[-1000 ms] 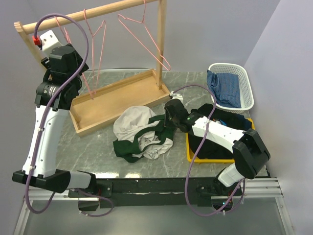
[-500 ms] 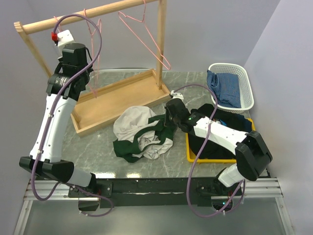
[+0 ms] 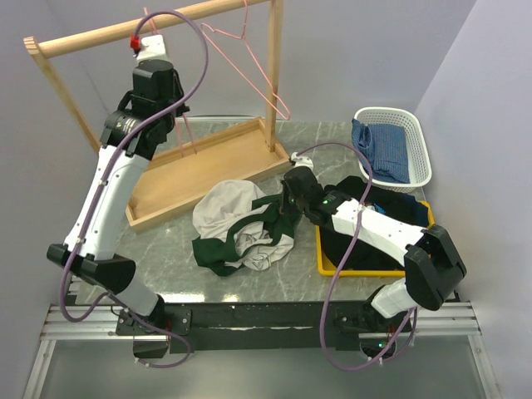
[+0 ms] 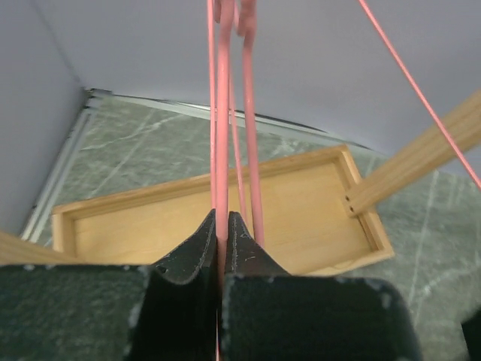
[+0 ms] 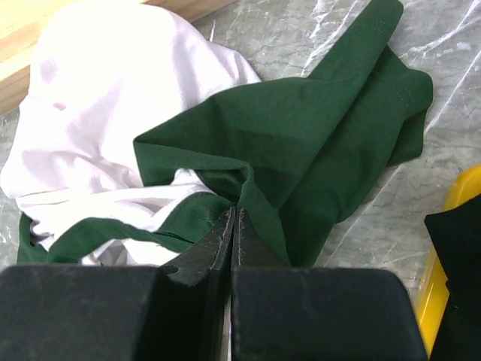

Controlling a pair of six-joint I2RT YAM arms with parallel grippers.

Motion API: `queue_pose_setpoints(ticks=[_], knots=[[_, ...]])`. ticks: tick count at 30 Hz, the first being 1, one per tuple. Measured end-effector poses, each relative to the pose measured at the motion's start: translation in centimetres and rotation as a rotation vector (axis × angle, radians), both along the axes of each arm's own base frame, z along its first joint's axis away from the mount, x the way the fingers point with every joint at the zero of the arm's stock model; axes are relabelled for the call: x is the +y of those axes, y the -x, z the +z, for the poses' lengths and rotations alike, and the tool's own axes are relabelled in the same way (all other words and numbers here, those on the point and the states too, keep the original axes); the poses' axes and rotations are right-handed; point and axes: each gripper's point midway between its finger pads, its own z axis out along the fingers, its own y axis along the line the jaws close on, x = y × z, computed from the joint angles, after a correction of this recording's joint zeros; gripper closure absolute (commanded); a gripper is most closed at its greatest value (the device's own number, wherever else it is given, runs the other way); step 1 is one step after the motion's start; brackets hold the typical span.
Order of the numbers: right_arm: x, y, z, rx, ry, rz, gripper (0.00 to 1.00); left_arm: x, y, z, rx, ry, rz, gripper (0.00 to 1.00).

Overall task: Place the t-shirt on the hanger
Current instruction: Pick up the hanger from the clothesline.

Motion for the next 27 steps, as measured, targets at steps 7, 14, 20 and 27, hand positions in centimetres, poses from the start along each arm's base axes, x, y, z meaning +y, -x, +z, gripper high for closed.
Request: queue_pose_setpoints(ticks=[7,14,20,27], knots=[[-0.3,0.1,0.2,-0.003,0.009,-0.001,1.0,-3.8,-1.6,-0.7,0.02,-0.013,-0.13,0.99],[-0.5,0.2,0.1,0.001,0.016,-0.002,1.0,-4.3,-1.5,-0.5,0.003,-0.011,-0.146,0.99],[-0.5,0.3,0.7,-0.009,0.011,0.0,1.0,-3.2,1.1,1.7,-0.053,0.011,-0.151,0.99],[-0.5,0.3,0.8,-0.011,0.009,0.001,1.0,-1.5,4.5,3.3,-0.099,0.02,-0.152,0.99]])
